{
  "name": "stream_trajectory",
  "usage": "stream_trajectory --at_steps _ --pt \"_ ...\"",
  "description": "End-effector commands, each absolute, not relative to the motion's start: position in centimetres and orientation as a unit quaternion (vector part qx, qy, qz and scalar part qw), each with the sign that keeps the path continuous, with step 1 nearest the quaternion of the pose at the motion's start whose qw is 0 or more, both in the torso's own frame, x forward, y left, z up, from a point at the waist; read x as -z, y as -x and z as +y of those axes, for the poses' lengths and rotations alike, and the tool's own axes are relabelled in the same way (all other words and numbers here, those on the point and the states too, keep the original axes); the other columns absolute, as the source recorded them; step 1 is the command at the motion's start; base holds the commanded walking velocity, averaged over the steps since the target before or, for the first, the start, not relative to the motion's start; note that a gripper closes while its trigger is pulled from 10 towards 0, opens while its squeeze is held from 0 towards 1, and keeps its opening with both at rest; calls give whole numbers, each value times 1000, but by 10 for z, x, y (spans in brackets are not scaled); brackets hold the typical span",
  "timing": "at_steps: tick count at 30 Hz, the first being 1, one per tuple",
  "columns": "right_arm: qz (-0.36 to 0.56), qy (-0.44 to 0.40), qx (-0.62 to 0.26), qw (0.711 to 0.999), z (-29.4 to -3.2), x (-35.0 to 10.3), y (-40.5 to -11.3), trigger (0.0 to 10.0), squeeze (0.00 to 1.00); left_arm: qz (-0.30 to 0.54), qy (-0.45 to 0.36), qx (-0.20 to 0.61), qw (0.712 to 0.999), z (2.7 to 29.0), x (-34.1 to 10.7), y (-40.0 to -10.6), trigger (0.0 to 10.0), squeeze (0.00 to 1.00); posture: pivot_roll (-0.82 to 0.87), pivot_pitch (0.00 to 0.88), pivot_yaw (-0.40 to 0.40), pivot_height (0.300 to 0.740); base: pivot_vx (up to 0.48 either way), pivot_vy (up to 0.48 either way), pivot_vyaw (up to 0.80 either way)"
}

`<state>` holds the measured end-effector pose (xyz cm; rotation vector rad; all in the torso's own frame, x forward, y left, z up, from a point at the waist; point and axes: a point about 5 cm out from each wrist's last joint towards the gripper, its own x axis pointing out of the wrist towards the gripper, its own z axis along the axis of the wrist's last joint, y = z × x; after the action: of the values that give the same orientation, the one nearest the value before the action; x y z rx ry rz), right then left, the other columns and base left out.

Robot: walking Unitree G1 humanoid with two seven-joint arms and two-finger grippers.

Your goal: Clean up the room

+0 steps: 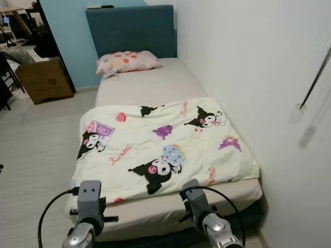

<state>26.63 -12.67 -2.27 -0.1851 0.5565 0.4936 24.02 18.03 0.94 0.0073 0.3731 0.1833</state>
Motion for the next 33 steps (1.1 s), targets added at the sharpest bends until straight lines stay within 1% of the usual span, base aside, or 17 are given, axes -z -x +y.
stream_trajectory --at_steps 1,5,18,25,33 --pt "265 90 -240 930 -127 21 -268 10000 0 179 -11 -98 979 184 -11 -239 10000 0 -89 0 -12 740 0 0 0" --pt "262 87 -235 932 -127 19 -270 10000 0 167 -13 -102 981 186 -15 -243 10000 0 -89 0 -8 740 0 0 0" --pt "241 75 -226 941 -125 9 -281 10000 0 165 -22 -98 981 183 -15 -246 10000 0 -88 0 3 740 0 0 0" --pt "234 66 -243 939 -120 9 -279 10000 0 157 -18 -95 983 180 -16 -246 10000 0 -89 0 6 740 0 0 0" --pt "242 67 -236 939 -122 12 -277 10000 0 156 -25 -93 983 178 -13 -243 10000 0 -90 0 5 740 0 0 0"
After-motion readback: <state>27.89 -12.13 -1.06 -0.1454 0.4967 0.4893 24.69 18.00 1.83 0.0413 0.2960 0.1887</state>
